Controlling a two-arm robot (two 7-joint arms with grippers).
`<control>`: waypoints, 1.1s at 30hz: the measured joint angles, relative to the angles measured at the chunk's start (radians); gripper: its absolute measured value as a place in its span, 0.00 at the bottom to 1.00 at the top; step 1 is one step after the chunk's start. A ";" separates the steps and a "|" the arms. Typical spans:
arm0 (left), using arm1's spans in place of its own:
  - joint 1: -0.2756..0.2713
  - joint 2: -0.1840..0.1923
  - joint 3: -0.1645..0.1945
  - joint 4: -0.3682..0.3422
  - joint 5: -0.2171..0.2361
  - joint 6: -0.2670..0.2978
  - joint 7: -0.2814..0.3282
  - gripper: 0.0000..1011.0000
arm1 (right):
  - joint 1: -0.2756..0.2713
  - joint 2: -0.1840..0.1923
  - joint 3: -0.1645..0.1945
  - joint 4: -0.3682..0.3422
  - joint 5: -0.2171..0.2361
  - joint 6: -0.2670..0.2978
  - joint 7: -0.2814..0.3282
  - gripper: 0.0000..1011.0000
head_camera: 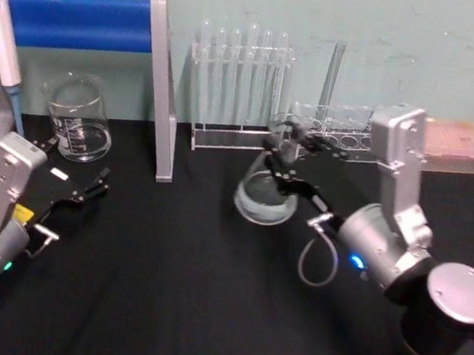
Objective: Grasp the erlenmeyer flask with one hand, shake it three times, then place it back.
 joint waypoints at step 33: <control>0.000 0.000 0.000 0.000 0.000 0.000 0.000 0.99 | -0.045 -0.060 0.098 -0.019 -0.137 0.009 -0.089 0.45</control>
